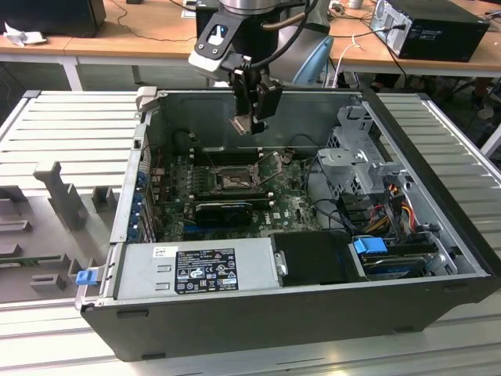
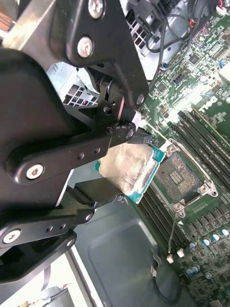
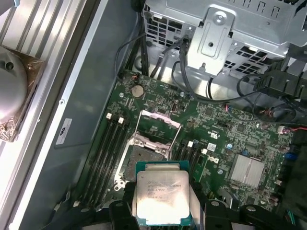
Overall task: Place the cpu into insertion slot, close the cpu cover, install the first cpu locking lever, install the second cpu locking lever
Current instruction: 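Place the cpu into insertion slot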
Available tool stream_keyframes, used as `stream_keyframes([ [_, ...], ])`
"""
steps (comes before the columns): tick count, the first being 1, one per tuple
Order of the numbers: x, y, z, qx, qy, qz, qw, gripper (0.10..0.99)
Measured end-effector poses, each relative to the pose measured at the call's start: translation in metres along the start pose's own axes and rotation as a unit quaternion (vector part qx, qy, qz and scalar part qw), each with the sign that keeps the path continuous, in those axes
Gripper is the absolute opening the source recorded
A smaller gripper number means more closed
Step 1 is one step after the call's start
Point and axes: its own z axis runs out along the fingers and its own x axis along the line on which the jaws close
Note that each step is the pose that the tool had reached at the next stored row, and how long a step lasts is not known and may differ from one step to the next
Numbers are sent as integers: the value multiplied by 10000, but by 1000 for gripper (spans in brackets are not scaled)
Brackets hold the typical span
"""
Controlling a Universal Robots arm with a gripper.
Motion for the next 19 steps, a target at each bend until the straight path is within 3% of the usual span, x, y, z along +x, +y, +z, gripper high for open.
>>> stream_keyframes([
  [8,0,0,1,-5,-24,273,9996,525],
  [19,0,0,2,-12,-57,663,9978,525],
])
